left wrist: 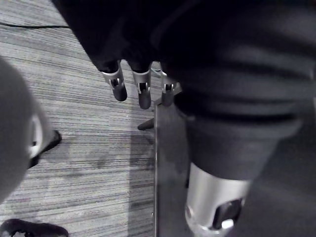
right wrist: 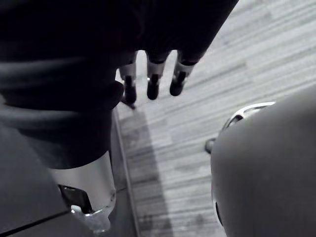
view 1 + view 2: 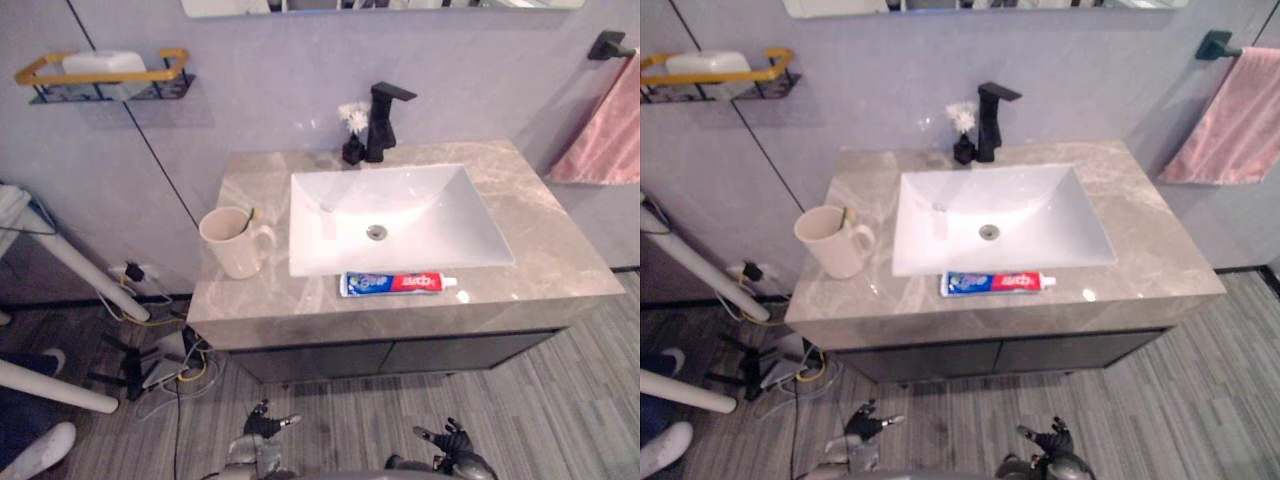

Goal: Organize washtable

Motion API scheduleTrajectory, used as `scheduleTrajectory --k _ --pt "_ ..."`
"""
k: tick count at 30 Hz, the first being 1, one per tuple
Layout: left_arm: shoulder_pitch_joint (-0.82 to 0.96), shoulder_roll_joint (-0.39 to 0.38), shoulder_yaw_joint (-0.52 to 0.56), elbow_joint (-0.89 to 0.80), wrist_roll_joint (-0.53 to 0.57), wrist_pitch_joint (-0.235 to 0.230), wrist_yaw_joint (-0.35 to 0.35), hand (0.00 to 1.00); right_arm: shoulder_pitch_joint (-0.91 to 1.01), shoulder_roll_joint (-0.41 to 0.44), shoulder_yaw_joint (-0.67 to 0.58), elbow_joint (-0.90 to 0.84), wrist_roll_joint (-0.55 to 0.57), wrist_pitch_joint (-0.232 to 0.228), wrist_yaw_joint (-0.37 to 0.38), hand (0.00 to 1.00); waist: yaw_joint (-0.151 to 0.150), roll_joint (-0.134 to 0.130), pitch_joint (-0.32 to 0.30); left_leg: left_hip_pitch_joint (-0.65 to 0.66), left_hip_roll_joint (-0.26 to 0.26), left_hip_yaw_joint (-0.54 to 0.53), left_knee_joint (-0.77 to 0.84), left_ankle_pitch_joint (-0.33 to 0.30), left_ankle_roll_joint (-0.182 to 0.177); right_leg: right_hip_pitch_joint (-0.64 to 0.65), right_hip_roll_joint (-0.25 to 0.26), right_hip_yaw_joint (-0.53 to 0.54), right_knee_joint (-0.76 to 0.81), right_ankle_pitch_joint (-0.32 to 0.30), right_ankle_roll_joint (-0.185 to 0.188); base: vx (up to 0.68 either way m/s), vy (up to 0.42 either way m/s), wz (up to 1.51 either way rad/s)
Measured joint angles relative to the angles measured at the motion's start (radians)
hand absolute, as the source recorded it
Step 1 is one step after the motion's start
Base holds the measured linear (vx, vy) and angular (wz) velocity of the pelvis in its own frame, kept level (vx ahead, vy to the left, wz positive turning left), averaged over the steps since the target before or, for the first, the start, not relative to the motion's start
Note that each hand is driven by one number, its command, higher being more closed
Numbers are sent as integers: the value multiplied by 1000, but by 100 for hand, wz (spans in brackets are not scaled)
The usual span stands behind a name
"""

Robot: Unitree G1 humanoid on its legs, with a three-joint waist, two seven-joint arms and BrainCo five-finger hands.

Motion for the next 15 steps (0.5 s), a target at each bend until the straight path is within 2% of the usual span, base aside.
scheduleTrajectory --k 2,3,5,6,7,8,10,15 --pt "9 -4 8 -34 -4 -3 -1 0 5 8 1 -14 0 2 -5 0 26 7 21 -58 47 -63 179 12 7 16 19 49 7 -16 -2 -4 88 -72" --pt "13 -11 16 -36 -3 -12 -3 0 2 1 1 -14 15 3 -17 0 25 0 27 -48 11 -146 125 -15 -12 18 13 86 9 -15 1 19 101 -81" --pt "15 -21 17 -33 -3 -13 -6 0 1 -3 -3 -18 19 3 -21 0 24 14 26 -26 -26 -202 16 -29 -16 9 14 110 9 -10 10 18 97 -60" --pt "23 -25 16 -28 -1 -13 -12 0 2 -13 -7 -18 17 3 -20 0 22 29 15 49 -67 -246 -157 -49 -25 -13 18 144 6 7 37 53 133 -45" --pt "19 -25 16 -26 -1 -12 -12 0 0 -14 -7 -17 17 4 -20 0 22 32 14 68 -81 -245 -211 -49 -22 -19 21 146 -2 12 44 64 144 -34" --pt "12 -24 15 -19 -1 -12 -13 0 -4 -11 -12 -8 16 5 -20 0 24 19 23 89 -95 -239 -253 -42 -2 -18 15 148 -24 32 46 58 116 -5" --pt "12 -16 21 -21 -2 -13 -13 0 2 0 -23 -8 16 5 -21 0 26 9 19 97 -104 -239 -255 -41 -2 -2 9 145 -38 37 45 30 93 -1" --pt "23 -7 20 -10 0 -13 -15 0 15 0 -28 -9 21 -3 -21 0 24 12 6 157 -142 -241 -336 -17 10 47 -13 127 -86 44 57 37 64 6"
